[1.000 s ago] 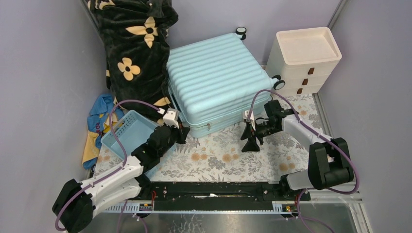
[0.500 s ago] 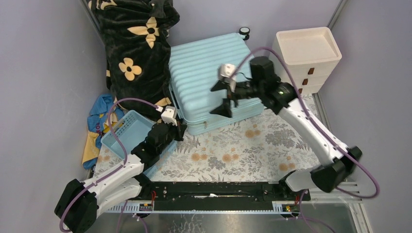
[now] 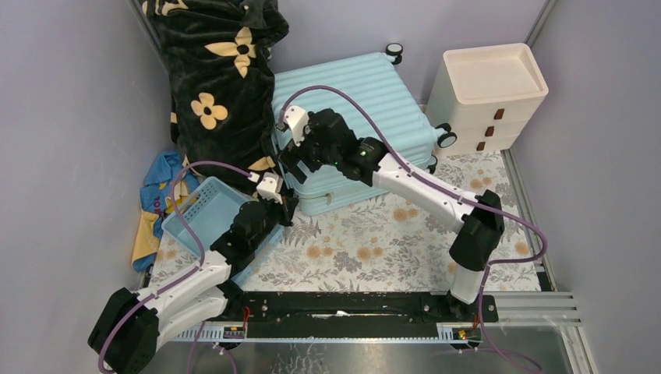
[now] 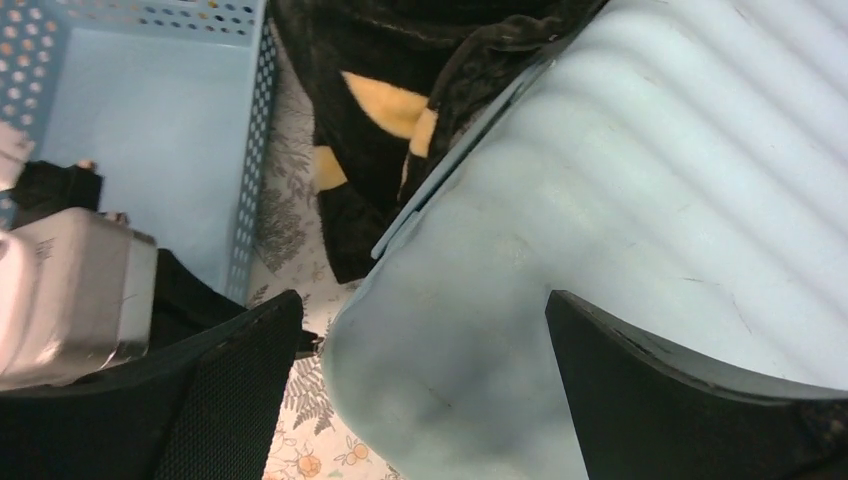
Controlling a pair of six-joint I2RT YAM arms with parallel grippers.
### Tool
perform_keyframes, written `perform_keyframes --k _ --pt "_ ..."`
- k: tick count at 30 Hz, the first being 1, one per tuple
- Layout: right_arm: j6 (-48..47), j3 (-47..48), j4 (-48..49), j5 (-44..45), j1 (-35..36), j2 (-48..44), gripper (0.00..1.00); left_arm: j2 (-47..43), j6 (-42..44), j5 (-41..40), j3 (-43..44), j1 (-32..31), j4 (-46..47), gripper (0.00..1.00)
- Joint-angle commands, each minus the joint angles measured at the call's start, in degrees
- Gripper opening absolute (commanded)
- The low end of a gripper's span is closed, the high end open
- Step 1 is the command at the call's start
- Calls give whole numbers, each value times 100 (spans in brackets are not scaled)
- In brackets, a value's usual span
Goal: Open, take out, and arrange the luggage
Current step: Unzip the luggage at the center of the board.
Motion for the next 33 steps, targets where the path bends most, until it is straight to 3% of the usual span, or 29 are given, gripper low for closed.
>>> perform_keyframes --k 1,11,22,33 --pt "122 -315 243 1289 131 -189 99 -161 346 -450 -68 126 666 0" --pt "148 -1489 204 1137 -134 -786 88 105 222 -879 250 433 48 0" --pt "199 -1589 33 792 -366 -736 87 269 151 -1050 698 824 -595 0" --pt "229 -1576 -124 394 -650 -777 88 1311 967 -1256 1411 963 -658 0"
